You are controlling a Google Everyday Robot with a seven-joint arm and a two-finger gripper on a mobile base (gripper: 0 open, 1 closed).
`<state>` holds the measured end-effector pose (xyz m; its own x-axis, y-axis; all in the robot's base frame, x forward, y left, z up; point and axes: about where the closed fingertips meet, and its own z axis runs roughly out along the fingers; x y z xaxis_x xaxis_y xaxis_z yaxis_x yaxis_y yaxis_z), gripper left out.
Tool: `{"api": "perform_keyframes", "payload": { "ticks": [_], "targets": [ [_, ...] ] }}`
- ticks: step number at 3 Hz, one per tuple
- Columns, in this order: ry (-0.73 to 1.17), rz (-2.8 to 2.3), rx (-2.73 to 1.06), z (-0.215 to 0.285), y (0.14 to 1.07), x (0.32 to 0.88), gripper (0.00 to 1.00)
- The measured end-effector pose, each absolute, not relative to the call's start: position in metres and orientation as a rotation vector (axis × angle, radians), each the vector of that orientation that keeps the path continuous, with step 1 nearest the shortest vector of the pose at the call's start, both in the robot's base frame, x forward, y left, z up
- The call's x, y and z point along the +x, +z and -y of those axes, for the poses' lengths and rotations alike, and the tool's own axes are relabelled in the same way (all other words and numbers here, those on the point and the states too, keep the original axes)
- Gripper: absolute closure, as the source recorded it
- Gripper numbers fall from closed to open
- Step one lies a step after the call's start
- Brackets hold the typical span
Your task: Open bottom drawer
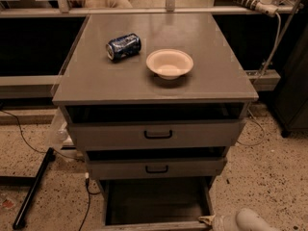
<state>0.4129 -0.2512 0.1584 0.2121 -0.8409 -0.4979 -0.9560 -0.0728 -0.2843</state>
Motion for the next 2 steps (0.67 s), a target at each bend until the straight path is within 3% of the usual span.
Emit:
{"api": "perform_keyframes", "payload": {
  "ticks": [2],
  "targets": [
    [0.274,-1.660,-1.941,0.2532,0.1581,0.3977,0.97]
  ]
}}
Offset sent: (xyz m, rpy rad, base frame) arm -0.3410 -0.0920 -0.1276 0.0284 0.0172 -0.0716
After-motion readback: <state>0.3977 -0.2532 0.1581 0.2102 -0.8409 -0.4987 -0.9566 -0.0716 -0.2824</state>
